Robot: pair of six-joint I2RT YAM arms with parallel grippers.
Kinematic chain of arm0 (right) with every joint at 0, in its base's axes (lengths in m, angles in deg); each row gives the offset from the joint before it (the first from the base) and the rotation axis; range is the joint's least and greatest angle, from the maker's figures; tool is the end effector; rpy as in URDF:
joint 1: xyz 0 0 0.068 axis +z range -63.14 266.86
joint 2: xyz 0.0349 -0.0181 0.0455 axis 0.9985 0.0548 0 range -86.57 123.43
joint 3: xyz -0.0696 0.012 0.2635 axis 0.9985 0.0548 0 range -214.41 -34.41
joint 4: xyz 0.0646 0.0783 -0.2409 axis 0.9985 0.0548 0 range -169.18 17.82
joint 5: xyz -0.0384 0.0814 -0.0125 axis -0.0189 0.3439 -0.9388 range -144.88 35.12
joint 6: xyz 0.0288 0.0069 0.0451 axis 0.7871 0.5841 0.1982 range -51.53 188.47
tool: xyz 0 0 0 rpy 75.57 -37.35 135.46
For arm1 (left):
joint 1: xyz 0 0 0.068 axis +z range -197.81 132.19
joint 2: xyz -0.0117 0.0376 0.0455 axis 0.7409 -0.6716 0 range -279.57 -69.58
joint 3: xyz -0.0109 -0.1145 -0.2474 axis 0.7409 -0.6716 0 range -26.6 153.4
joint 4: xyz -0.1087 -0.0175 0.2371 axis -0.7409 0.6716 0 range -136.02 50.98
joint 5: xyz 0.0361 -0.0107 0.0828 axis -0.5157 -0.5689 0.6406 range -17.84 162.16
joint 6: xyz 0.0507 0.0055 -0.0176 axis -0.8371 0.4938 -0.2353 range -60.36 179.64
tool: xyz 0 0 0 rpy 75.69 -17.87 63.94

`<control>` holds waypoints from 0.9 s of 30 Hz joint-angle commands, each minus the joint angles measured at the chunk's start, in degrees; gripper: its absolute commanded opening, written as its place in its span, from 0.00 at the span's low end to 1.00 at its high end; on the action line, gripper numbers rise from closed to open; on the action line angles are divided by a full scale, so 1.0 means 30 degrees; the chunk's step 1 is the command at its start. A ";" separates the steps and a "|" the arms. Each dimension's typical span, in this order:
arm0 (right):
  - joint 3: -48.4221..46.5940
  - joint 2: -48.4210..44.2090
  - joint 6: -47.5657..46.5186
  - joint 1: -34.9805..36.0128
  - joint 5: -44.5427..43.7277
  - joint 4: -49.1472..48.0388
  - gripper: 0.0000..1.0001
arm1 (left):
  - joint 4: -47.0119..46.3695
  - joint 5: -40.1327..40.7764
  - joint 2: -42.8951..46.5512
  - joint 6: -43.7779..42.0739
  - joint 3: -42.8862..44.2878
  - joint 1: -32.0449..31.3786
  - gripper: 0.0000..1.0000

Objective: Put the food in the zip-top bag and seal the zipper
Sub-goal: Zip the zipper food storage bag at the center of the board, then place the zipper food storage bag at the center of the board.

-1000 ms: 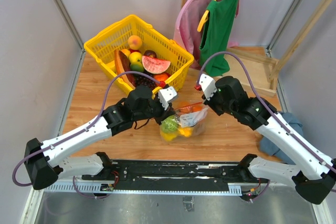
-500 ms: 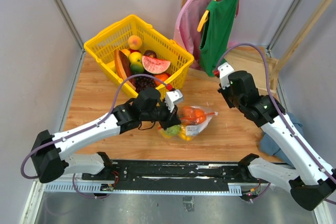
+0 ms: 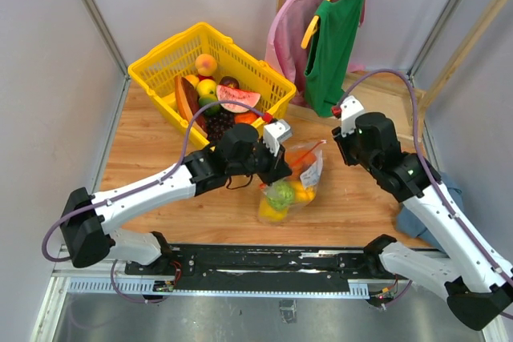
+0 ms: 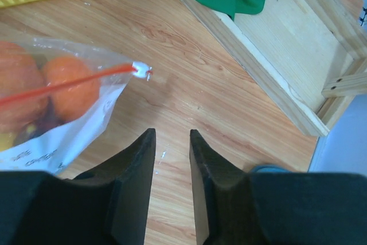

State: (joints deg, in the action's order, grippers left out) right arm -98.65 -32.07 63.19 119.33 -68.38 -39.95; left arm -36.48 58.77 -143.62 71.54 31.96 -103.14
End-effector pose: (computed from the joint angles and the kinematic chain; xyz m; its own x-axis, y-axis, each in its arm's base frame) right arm 0.1669 0.0963 0.3755 -0.3813 -0.3485 -0.8563 -0.3871 0.9013 -0.1945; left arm 0.1627 -0.2498 0.3137 -0.4250 0.2618 -0.8665 0.8501 0.4444 -0.2827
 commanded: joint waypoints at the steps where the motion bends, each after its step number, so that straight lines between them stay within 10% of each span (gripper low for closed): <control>1: 0.0774 -0.1079 0.0964 -0.0188 -0.0312 -0.1486 0.35 | -0.1180 0.1911 -0.1053 0.0488 0.2016 0.0376 0.00; 13: 0.2829 -0.4241 0.1667 -0.0188 -0.2463 -0.3813 0.73 | -0.6904 -0.2444 -0.2744 0.5094 0.0927 0.0570 0.00; 27: 0.3496 -0.4606 0.1963 -0.0203 -0.2751 -0.4195 0.83 | -0.2205 0.6492 0.0119 0.8012 -0.1358 0.1569 0.21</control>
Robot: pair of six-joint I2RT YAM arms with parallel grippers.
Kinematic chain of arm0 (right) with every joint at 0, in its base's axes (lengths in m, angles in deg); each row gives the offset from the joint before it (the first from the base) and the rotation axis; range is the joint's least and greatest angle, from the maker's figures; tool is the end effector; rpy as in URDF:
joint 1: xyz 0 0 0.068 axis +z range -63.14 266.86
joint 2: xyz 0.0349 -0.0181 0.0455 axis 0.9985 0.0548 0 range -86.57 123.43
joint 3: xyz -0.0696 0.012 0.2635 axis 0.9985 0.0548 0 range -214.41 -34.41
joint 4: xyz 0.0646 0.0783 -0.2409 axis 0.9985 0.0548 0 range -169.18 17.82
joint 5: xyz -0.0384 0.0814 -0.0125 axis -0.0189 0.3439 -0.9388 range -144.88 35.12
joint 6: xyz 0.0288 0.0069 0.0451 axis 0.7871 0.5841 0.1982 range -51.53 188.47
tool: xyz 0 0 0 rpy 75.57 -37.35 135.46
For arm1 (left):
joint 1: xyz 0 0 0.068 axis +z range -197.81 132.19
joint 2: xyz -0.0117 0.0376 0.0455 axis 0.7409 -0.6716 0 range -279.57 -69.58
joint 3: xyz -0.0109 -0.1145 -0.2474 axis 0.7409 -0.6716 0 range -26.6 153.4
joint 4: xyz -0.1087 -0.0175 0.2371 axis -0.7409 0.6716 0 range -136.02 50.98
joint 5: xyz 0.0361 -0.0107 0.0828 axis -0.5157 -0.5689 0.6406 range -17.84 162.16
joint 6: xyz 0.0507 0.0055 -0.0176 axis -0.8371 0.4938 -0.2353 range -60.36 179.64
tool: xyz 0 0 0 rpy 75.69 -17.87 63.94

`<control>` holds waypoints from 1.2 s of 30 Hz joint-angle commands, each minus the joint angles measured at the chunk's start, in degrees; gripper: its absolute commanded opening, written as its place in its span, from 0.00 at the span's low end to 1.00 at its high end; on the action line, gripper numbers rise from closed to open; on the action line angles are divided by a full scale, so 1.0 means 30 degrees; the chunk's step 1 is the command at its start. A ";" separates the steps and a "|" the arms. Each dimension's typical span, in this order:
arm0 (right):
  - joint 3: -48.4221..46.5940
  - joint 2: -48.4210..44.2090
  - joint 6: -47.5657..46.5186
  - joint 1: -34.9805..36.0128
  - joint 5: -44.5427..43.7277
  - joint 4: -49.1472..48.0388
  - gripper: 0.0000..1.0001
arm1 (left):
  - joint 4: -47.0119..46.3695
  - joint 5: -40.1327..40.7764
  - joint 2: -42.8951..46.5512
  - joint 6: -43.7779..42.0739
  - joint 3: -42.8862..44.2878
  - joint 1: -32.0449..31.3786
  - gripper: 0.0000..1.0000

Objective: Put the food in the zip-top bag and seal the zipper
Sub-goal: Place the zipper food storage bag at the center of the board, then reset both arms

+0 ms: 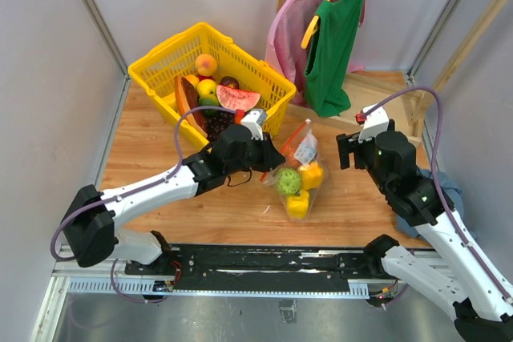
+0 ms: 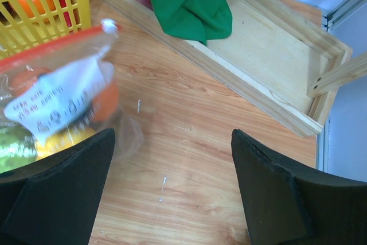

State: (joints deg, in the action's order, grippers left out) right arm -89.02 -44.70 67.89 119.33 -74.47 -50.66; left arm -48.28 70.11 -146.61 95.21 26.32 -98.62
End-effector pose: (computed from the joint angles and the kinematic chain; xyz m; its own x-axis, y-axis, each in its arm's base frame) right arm 0.1352 0.0718 0.3730 -0.2270 -0.1556 -0.9614 -0.2357 0.9666 -0.1008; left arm 0.1952 -0.2416 0.2846 -0.6540 -0.1178 -0.7472 0.5103 0.6605 -0.5508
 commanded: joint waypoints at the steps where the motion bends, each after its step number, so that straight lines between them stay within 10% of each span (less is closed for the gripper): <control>1: 0.0322 -0.0520 0.0413 -0.0197 -0.0868 -0.0627 0.84 | 0.2000 0.3077 0.1478 -0.0165 0.0635 0.0060 0.25; 12: 0.0832 -0.1752 0.0604 -0.0188 -0.1802 -0.0670 0.99 | 0.3653 0.4270 0.5213 -0.3122 0.1466 0.0062 0.68; 25: 0.2093 -0.5261 0.0416 -0.0190 -0.6544 -0.1008 0.98 | 0.6289 1.3167 1.3448 -0.6094 -0.0148 0.0060 0.99; 36: 0.3844 -0.6995 -0.0466 -0.0189 -0.7855 -0.2466 0.98 | 0.3018 1.7977 1.8995 -0.7375 -0.5246 0.0060 0.99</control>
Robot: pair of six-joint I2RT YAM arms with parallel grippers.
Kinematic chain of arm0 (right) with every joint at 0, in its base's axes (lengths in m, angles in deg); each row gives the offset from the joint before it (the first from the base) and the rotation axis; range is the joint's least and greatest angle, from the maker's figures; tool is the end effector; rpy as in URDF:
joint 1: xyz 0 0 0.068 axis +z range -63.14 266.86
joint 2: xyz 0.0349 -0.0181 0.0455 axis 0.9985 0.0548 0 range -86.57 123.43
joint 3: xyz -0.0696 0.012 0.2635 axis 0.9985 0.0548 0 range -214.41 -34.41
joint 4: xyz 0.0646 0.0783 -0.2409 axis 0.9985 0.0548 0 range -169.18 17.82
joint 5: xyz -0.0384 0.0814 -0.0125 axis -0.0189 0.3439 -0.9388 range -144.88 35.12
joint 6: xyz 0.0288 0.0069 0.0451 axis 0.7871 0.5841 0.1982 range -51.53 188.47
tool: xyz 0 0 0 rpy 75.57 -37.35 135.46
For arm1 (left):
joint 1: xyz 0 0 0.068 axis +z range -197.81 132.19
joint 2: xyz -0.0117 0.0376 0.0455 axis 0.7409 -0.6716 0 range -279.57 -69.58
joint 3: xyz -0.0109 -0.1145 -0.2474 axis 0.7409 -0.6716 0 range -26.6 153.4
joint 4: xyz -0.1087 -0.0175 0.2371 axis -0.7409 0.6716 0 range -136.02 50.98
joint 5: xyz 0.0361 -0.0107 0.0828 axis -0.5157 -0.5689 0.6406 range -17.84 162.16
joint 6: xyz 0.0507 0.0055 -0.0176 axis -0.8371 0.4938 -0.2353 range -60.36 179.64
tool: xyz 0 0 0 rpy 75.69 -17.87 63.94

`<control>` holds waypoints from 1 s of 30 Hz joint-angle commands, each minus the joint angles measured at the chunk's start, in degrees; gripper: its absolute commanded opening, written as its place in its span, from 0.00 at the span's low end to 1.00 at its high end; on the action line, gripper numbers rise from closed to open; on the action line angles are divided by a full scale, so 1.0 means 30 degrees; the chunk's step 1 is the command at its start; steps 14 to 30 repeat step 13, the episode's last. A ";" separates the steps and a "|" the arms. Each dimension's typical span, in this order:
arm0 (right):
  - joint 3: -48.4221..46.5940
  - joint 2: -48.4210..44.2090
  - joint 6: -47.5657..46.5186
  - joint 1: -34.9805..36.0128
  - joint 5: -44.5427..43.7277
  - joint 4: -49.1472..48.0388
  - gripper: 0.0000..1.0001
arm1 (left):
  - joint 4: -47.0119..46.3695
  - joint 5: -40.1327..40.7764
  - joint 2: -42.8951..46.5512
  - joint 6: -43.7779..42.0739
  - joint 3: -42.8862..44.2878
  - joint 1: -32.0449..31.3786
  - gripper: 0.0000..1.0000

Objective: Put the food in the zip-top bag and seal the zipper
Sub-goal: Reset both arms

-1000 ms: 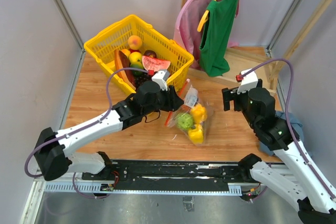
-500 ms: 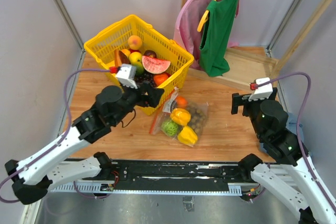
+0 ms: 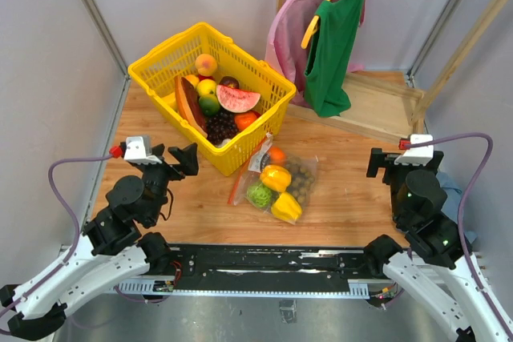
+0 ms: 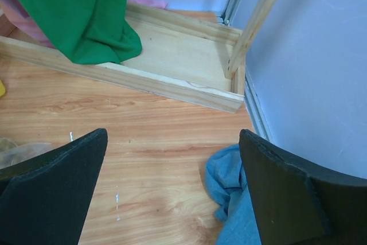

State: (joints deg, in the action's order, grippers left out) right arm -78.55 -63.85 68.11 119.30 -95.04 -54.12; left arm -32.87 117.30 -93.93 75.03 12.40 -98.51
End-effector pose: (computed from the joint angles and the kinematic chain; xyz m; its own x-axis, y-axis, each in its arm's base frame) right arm 0.0829 0.0254 0.3543 -0.0543 -0.0400 -0.9977 0.1331 0.9900 -0.0469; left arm 0.0831 -0.0618 0.3449 -0.0097 -0.2837 -0.9589 0.0979 0.9540 -0.2833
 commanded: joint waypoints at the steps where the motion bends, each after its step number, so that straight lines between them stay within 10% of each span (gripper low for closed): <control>1: 0.0420 -0.0650 -0.0585 -0.0181 -0.0998 -0.1401 0.98 | -0.2263 0.2275 0.1824 -0.0753 -0.0725 0.0024 0.99; 30: 0.0829 -0.1046 -0.0787 -0.0206 -0.0619 -0.1924 0.98 | -0.1709 0.2299 0.1183 -0.0619 -0.0507 0.0024 0.99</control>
